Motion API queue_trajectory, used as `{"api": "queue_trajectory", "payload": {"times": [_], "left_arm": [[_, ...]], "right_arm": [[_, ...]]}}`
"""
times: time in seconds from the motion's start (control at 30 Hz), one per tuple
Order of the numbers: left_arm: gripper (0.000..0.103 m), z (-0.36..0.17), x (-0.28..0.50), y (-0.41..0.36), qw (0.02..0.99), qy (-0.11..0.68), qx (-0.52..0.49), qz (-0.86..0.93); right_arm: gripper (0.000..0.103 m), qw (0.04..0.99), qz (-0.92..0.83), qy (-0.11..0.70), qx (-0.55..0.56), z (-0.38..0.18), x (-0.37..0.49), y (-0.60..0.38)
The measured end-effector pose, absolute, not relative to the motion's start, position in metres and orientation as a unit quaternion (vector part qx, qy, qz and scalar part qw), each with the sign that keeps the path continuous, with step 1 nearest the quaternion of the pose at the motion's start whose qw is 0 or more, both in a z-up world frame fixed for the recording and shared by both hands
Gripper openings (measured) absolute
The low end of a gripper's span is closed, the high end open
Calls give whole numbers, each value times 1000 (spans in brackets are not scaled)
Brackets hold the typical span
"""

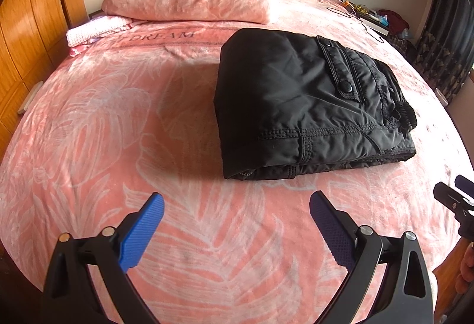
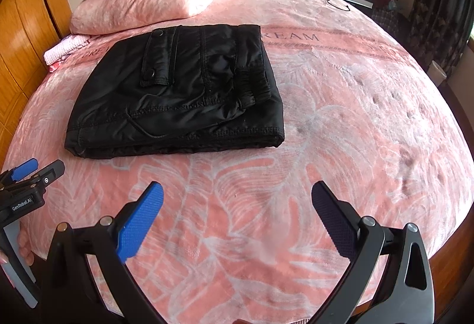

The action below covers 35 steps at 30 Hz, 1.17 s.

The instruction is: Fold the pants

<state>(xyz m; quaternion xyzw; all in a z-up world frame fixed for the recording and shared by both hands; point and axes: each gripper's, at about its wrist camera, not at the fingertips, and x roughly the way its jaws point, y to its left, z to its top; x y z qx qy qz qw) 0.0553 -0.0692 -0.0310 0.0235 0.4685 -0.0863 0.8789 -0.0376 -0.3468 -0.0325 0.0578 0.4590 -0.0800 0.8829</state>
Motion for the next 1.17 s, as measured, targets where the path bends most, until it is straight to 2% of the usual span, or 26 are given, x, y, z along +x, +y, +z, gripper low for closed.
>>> {"api": "queue_trajectory", "payload": {"times": [1.17], "left_arm": [[99, -31, 62, -71, 876, 475, 11, -90]], "right_arm": [[100, 879, -77, 466, 67, -38, -31, -349]]}}
